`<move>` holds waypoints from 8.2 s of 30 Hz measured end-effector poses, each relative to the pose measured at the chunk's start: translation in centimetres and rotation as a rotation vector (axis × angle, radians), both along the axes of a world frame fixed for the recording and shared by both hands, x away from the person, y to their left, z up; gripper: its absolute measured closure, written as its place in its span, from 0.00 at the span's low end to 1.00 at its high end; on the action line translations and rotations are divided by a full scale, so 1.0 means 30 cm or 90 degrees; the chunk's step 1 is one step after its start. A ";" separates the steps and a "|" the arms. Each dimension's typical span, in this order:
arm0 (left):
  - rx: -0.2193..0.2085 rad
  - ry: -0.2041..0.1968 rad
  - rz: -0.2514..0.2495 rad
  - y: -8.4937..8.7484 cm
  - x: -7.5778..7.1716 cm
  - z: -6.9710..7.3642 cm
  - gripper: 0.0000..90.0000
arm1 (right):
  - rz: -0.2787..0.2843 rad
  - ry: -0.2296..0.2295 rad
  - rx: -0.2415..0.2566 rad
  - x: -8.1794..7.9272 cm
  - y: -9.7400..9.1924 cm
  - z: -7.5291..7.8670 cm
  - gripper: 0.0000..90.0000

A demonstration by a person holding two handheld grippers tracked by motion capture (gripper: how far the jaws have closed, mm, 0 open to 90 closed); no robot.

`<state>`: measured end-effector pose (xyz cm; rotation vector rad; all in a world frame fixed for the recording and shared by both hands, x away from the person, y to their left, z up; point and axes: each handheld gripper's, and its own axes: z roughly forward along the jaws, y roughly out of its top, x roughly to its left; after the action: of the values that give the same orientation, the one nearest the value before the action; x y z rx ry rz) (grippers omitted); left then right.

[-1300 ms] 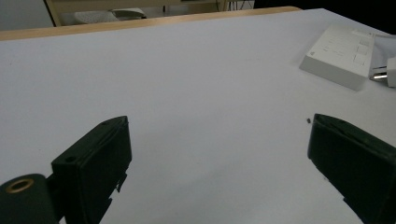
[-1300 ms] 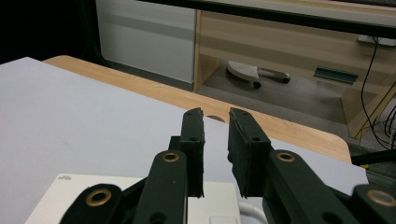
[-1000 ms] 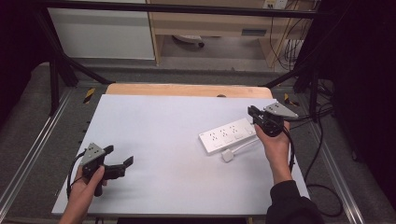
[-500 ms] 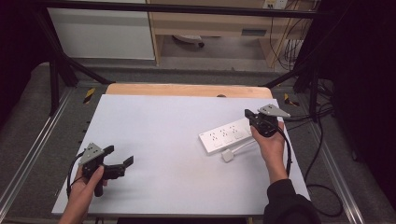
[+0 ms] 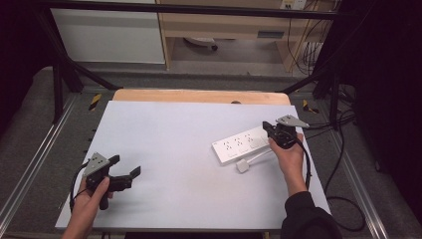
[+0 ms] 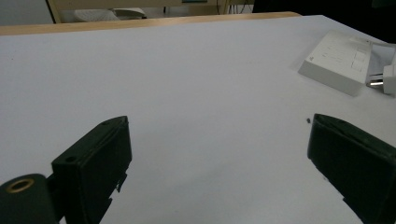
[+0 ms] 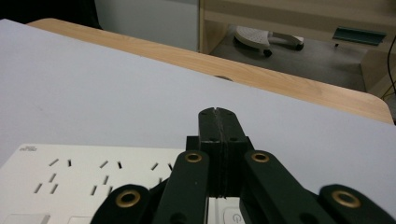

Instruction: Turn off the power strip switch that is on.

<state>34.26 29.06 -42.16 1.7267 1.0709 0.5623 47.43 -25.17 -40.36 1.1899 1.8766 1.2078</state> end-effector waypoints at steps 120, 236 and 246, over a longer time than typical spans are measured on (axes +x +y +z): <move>0.017 -0.016 -0.007 0.002 -0.017 0.013 0.07 | 0.090 0.125 -0.052 -0.064 0.101 -0.115 1.00; 0.018 -0.015 0.022 0.030 -0.073 0.022 0.07 | 0.012 0.090 -0.001 -0.010 0.218 0.058 0.07; 0.018 0.006 0.038 0.037 -0.084 0.017 0.07 | 0.003 0.078 0.008 -0.009 0.158 0.107 0.08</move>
<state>31.73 30.17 -41.66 1.7281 1.1283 0.6102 47.17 -20.43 -37.15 1.2930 1.9645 1.1735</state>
